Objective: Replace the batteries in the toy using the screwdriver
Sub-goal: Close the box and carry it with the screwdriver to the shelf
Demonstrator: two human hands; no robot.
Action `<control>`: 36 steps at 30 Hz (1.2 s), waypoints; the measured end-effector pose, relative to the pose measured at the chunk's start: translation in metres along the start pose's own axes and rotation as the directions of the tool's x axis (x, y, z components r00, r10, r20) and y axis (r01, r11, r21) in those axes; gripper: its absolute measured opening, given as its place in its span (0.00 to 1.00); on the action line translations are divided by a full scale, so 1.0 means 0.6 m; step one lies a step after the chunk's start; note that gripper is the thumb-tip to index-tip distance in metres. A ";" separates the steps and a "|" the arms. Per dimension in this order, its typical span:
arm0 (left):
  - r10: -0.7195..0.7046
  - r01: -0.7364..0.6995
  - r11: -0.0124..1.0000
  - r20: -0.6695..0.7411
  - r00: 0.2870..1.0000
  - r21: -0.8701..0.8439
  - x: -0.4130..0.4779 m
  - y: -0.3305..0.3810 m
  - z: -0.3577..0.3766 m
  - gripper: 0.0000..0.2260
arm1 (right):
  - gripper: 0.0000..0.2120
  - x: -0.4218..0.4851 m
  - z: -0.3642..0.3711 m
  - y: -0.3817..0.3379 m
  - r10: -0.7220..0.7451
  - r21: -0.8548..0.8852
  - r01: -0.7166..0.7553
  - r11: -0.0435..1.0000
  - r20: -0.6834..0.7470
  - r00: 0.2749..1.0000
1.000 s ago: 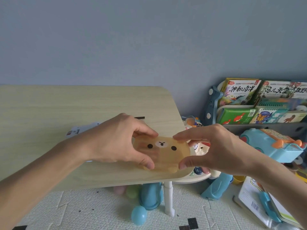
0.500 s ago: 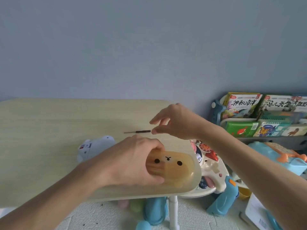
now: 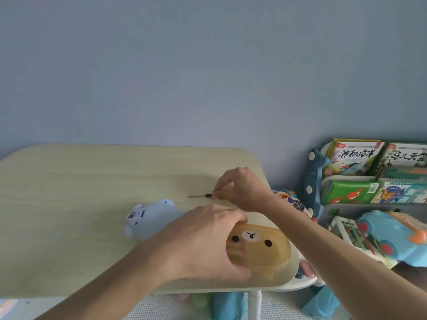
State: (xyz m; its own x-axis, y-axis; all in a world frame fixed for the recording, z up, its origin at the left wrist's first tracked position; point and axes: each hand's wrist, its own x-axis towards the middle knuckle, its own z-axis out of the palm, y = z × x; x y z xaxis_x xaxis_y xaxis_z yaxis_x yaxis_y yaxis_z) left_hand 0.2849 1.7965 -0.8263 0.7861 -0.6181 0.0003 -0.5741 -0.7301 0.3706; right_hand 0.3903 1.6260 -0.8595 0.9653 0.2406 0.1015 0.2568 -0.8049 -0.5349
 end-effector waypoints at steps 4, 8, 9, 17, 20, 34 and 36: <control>-0.038 0.038 0.999 -0.002 0.999 -0.030 0.008 0.005 0.014 0.20 | 0.05 -0.015 -0.027 0.003 0.003 0.128 0.007 0.992 -0.080 0.997; -0.058 0.054 0.992 -0.033 0.998 -0.111 0.030 0.001 -0.044 0.28 | 0.04 -0.023 -0.117 -0.022 0.022 0.250 0.033 0.968 -0.215 0.976; -0.072 0.066 0.988 -0.041 0.997 -0.138 0.037 0.001 -0.073 0.27 | 0.04 -0.023 -0.150 -0.033 0.036 0.273 0.036 0.961 -0.256 0.966; -0.208 0.179 0.955 -0.105 0.972 -0.239 0.060 0.058 -0.463 0.37 | 0.02 -0.013 -0.506 -0.220 0.208 0.383 -0.068 0.921 -0.337 0.918; -0.214 0.176 0.950 -0.130 0.968 -0.258 0.047 0.124 -0.667 0.35 | 0.01 -0.023 -0.683 -0.342 0.217 0.394 -0.069 0.916 -0.343 0.914; 0.159 -0.181 0.922 -0.094 0.983 -0.341 0.030 0.537 -1.270 0.36 | 0.03 -0.288 -1.274 -0.719 0.358 0.329 -0.179 0.927 -0.640 0.680; 0.244 -0.258 0.900 -0.086 0.966 -0.350 0.047 0.580 -1.273 0.35 | 0.03 -0.332 -1.298 -0.731 0.381 0.318 -0.215 0.923 -0.684 0.623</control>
State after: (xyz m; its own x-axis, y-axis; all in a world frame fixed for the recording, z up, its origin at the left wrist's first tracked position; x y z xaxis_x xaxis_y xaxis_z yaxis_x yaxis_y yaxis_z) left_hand 0.2819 1.7474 0.0122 0.6394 -0.7497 0.1707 -0.6400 -0.3958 0.6586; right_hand 0.1217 1.5086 0.0082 0.7310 -0.5275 0.4328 0.0144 -0.6222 -0.7827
